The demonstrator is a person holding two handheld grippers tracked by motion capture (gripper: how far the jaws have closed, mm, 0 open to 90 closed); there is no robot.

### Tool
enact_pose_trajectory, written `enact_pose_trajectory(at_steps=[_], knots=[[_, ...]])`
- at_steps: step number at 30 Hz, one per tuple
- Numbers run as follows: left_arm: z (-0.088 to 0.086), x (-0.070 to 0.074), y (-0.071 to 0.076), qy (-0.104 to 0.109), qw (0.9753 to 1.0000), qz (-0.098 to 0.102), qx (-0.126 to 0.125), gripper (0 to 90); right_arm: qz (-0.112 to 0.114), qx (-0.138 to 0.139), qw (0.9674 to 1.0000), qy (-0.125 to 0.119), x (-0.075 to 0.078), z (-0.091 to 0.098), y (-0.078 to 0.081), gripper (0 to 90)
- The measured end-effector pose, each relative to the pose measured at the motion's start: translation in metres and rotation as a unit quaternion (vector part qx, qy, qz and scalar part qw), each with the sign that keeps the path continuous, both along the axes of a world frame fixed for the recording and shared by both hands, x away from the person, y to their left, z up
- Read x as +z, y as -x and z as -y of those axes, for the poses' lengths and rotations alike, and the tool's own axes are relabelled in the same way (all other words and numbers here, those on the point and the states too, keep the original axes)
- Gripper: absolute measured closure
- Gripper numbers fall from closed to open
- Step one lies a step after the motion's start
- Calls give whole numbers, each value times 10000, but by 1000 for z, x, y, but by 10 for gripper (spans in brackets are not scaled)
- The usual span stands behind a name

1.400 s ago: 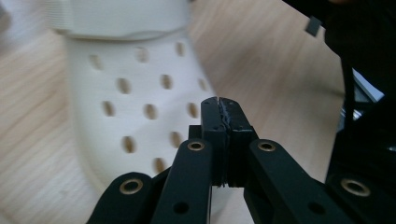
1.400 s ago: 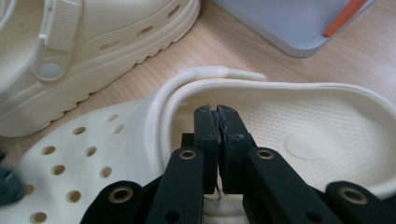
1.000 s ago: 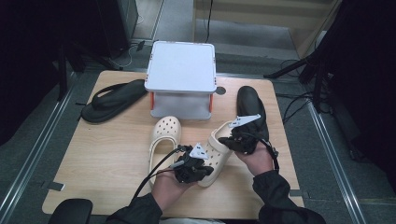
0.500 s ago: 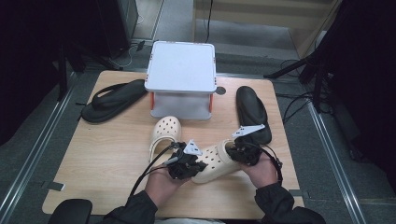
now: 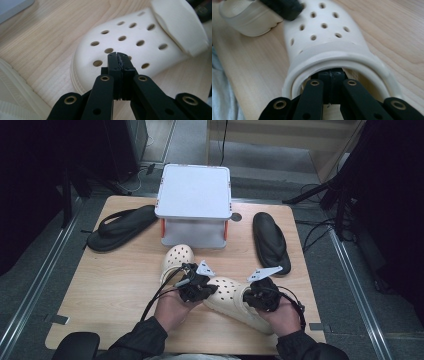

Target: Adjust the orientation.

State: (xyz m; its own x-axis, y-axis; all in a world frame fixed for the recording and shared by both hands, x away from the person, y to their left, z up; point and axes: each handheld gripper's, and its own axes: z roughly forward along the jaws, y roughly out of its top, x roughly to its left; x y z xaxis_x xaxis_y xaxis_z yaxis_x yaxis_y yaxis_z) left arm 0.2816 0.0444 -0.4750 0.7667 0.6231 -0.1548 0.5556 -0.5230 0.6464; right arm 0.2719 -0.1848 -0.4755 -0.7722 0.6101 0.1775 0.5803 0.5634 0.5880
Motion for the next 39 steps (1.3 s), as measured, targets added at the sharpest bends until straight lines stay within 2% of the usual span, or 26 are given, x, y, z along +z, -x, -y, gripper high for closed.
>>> enact_pose_trajectory(at_steps=[3, 8, 10, 12, 15, 17, 20, 22, 23, 26, 28, 30, 31, 33, 37, 39], knots=[[0, 0, -4, 35, 10000, 0, 28, 900, -13, 146, 9999, -7, -1, -4, 5, 900], [-2, 1, -6, 113, 9999, -41, -18, 900, 10, 181, 9998, -47, 2, -1, 9, 900], [-4, 5, -5, 241, 9997, -88, -34, 900, 75, 186, 9998, -87, 7, 4, 12, 898], [-7, 8, 1, 308, 9995, -69, -59, 900, 205, 190, 9995, -118, 13, 10, 16, 884], [-10, 8, 9, 468, 9988, -152, -87, 900, 357, 176, 9991, -167, 20, 22, 21, 854], [-9, 6, 16, 435, 9988, -162, -142, 900, 446, 168, 9986, -228, 25, 30, 24, 847], [-7, 0, 24, 409, 9987, -250, -158, 900, 552, 11, 9979, -340, 29, 42, 24, 812], [-6, -5, 27, 433, 9984, -329, -160, 900, 540, -49, 9976, -434, 29, 47, 22, 763], [-5, -8, 28, 402, 9984, -345, -188, 900, 526, -39, 9976, -460, 27, 49, 19, 703], [1, -13, 28, 357, 9984, -389, -222, 900, 572, -74, 9980, -271, 20, 48, 11, 656], [4, -15, 28, 249, 9988, -334, -266, 900, 530, 4, 9984, -208, 15, 46, 6, 654], [4, -16, 26, 303, 9987, -341, -248, 900, 538, 32, 9985, -136, 12, 43, 4, 665], [5, -15, 25, 248, 9989, -312, -246, 900, 544, 21, 9985, -75, 11, 42, 4, 675], [4, -15, 22, 181, 9993, -241, -215, 900, 578, -21, 9983, -35, 11, 40, 4, 691], [3, -14, 12, 216, 9991, -350, -89, 900, 639, -130, 9979, 5, 10, 35, 6, 714], [4, -13, 9, 134, 9995, -290, -51, 900, 652, -227, 9976, 6, 10, 33, 7, 722]])
